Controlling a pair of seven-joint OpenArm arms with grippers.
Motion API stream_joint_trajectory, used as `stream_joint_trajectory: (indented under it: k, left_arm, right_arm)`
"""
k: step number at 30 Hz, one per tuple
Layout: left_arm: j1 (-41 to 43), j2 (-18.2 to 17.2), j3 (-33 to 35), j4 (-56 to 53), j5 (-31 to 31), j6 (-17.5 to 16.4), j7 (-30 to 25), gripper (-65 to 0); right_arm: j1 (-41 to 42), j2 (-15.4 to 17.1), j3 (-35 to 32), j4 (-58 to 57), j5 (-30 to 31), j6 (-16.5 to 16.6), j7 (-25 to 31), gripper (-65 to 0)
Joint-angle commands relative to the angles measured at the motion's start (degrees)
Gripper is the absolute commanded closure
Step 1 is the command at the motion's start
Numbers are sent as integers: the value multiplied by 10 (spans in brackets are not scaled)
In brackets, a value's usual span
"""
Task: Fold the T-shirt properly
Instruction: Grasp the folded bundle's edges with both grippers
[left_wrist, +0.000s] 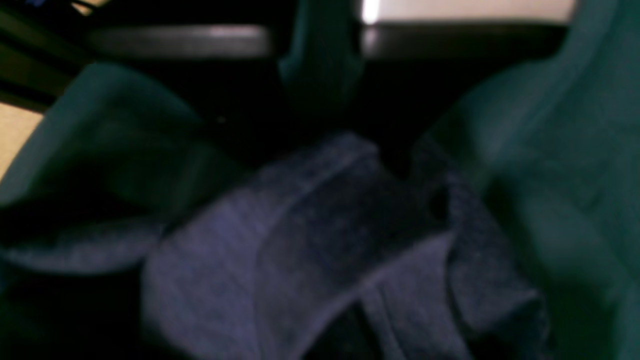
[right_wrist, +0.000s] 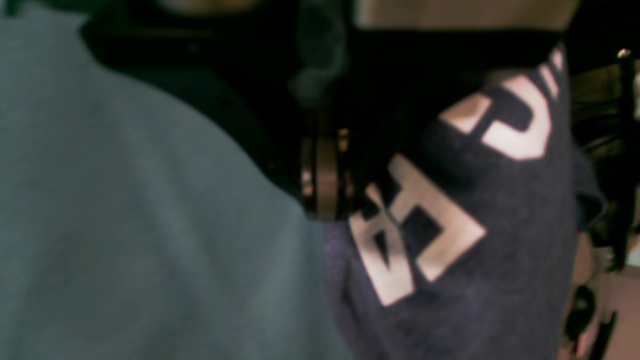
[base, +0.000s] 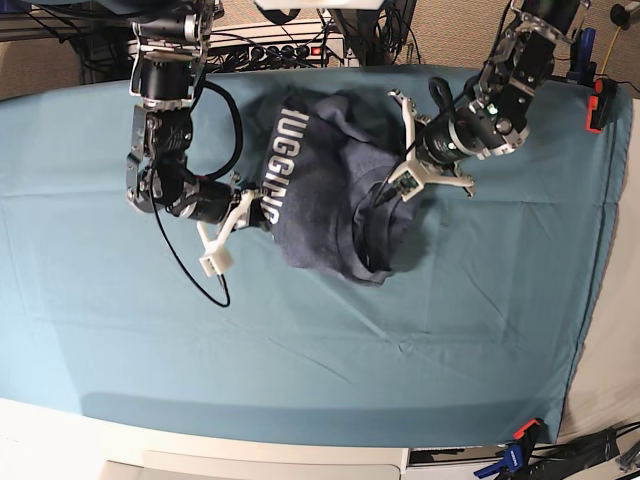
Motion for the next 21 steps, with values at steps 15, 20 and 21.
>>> stream_joint_trajectory:
  k: [15, 20, 21]
  left_arm:
    - [-76, -3, -1, -7, 22, 15, 23, 0]
    - [-98, -3, -1, -7, 22, 30, 23, 0]
    - [-102, -3, -1, -7, 22, 30, 23, 0]
  right_arm:
    - [-168, 37, -21, 230, -35, -2, -65, 0]
    - [-217, 40, -22, 292, -34, -2, -65, 0]
    - [-226, 40, -22, 301, -34, -2, -65, 0]
